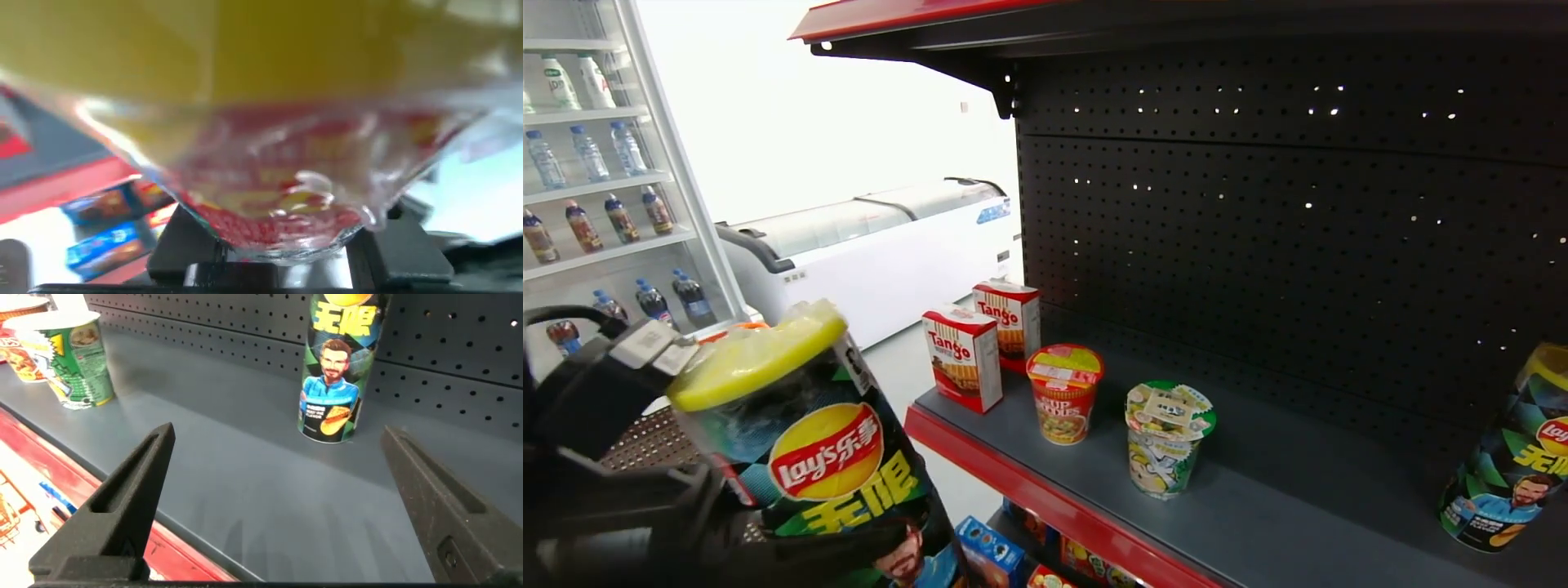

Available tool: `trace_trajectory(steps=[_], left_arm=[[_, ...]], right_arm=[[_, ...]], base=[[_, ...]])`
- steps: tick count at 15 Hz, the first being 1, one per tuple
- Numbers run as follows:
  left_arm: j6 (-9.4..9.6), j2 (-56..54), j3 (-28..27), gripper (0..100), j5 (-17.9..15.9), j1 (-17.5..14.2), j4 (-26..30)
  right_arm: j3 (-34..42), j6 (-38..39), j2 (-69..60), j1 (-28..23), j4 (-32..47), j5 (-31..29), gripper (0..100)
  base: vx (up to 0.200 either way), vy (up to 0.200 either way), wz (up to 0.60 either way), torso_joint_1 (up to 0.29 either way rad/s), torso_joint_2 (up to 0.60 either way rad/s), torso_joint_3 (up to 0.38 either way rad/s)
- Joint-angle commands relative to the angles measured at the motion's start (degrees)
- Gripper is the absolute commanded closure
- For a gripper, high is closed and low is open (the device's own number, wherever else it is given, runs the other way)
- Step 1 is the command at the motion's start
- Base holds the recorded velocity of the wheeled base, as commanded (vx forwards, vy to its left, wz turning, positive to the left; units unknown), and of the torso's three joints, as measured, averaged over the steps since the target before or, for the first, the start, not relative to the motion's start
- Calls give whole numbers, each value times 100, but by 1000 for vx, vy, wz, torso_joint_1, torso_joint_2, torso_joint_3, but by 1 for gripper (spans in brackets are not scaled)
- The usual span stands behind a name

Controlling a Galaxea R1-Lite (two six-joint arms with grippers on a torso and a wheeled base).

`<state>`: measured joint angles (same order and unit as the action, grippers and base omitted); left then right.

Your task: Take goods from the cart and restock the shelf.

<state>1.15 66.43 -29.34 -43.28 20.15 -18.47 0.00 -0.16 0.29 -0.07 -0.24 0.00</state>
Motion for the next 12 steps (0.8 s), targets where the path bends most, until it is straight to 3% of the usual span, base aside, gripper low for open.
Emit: trace_trajectory(steps=[1, 6, 12], left_arm=[[149, 687, -335, 100, -23, -161, -8], [149, 749, -617, 100, -322, 279, -8], [158, 802, -625, 100, -331, 384, -16]], right_arm=[[0, -2, 6, -1, -2, 0, 0], [0, -2, 6, -1, -2, 0, 0], [0, -2, 6, -1, -2, 0, 0]], base=[[0, 0, 0, 0, 0, 0], [0, 0, 0, 0, 0, 0], [0, 0, -600, 5, 3, 2]])
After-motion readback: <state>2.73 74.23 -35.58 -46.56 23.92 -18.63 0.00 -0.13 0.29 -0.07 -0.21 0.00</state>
